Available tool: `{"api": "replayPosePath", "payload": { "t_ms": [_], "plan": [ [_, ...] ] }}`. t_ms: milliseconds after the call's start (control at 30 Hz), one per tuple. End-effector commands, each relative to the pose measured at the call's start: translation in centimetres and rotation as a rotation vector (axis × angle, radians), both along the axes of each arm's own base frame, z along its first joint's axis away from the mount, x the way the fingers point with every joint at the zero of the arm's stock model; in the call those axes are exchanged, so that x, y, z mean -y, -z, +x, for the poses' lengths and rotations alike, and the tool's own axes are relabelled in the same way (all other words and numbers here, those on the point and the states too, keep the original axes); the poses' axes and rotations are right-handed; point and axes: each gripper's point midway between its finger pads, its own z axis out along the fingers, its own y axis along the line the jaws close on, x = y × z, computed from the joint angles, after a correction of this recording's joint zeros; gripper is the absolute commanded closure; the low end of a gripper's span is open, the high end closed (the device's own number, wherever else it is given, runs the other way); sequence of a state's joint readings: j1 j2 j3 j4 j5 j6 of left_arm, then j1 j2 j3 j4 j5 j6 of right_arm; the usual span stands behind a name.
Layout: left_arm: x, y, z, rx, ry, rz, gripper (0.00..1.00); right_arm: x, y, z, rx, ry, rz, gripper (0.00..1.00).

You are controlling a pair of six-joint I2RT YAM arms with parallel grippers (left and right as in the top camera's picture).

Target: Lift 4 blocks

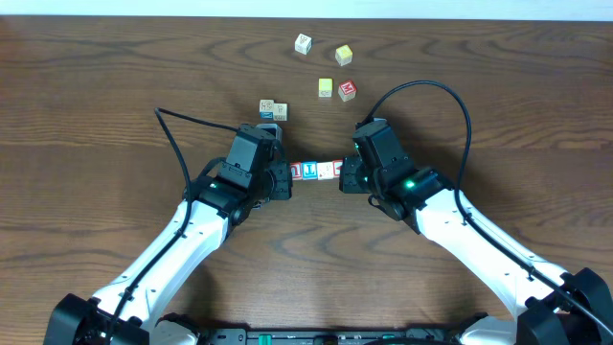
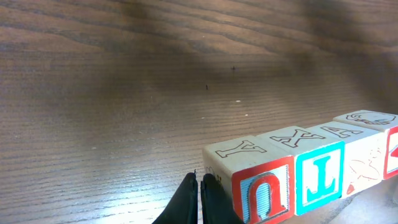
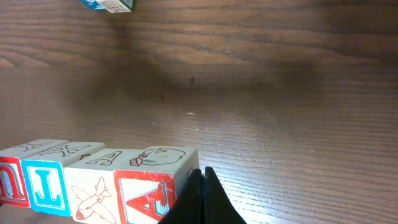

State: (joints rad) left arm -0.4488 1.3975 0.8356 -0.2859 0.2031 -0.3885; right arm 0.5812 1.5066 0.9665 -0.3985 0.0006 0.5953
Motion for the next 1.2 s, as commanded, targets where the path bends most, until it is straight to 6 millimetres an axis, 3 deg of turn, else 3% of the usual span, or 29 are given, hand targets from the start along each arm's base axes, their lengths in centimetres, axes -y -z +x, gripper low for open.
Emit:
{"api": "replayPosePath", "payload": {
  "t_ms": [0,1167],
  "plan": [
    [6.1,-4.6,-1.6,0.04,0.218,-0.189,0.93,-7.0,-2.9,-3.6,-0.049,-0.245,0.216,0.99],
    [6.3,-5.7,-1.2,0.056,0.219,-0.193,0.93,-7.1,-3.1,-3.5,-0.041,-0.252,0.216,0.99]
  ]
}}
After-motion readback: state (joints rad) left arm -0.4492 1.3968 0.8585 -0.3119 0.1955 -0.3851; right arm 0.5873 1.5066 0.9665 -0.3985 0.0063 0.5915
